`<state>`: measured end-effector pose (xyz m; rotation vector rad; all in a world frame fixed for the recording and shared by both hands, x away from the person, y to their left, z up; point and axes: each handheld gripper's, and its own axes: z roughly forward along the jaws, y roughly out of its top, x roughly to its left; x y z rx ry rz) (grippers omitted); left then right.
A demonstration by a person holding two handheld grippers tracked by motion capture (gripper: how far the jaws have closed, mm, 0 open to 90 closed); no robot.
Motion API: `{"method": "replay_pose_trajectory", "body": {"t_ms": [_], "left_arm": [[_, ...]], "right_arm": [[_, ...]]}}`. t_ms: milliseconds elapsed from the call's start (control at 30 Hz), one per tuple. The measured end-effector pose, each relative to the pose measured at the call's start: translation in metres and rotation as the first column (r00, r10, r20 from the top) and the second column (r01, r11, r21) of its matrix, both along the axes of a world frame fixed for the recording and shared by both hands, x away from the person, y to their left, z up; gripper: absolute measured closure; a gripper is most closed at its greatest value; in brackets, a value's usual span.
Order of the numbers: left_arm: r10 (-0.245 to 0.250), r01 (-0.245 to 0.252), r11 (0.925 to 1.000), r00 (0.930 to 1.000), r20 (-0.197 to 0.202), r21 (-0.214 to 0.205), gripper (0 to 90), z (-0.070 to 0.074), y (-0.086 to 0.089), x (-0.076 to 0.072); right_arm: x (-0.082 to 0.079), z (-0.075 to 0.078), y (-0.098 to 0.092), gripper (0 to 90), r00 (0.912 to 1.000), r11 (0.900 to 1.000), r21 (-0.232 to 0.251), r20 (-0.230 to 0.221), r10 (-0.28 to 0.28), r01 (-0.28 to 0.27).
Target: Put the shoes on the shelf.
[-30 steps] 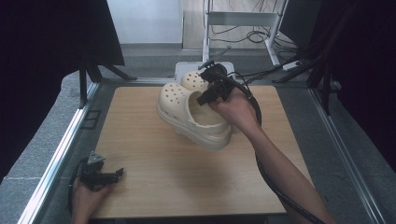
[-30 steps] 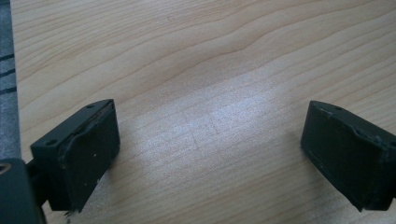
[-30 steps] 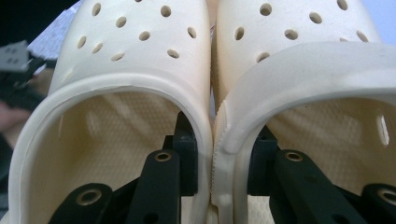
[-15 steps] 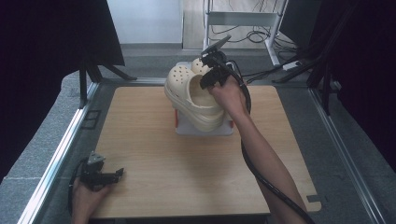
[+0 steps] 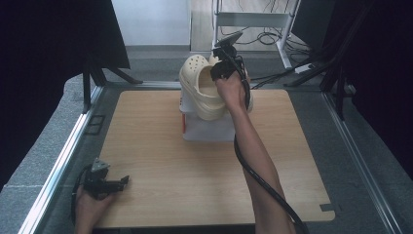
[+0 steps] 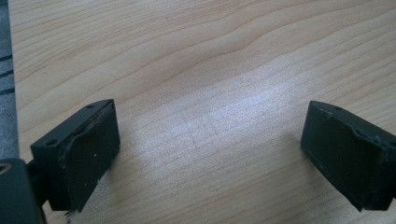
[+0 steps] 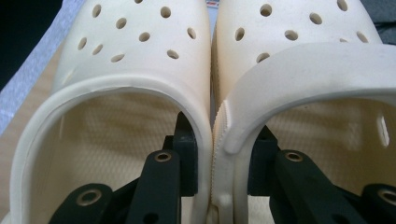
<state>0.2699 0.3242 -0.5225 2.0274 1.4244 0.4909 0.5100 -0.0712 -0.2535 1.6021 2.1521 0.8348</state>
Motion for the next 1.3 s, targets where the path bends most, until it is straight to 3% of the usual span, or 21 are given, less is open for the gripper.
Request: {"method": "replay_pose_trajectory", "body": {"t_ms": [67, 367, 667, 1100, 1300], "left_arm": [[0.0, 0.0, 1.0, 1.0, -0.001, -0.001, 4.7, 0.0, 0.0, 0.0], [0.0, 0.0, 1.0, 1.0, 0.0, 0.0, 4.8, 0.0, 0.0, 0.0], [0.0, 0.0, 1.0, 1.0, -0.001, -0.001, 4.8, 0.0, 0.0, 0.0], [-0.001, 0.001, 1.0, 1.0, 0.001, 0.0, 4.8, 0.0, 0.0, 0.0], [-0.001, 0.001, 1.0, 1.0, -0.001, 0.0, 4.8, 0.0, 0.0, 0.0]], "right_arm": [[0.01, -0.004, -0.001, 71.1, 0.9991, 0.999, 0.015, 0.005, -0.041, 0.041], [0.032, -0.013, 0.004, 71.1, 0.9933, 0.9931, 0.022, -0.001, -0.115, 0.115], [0.045, -0.017, 0.015, 71.0, 0.9824, 0.9825, -0.015, 0.025, -0.185, 0.185], [0.056, -0.035, 0.021, 69.8, 0.9762, 0.9762, -0.008, -0.011, -0.217, 0.217], [0.055, -0.033, 0.023, 58.4, 0.9816, 0.9813, -0.028, -0.009, -0.191, 0.191]]}}
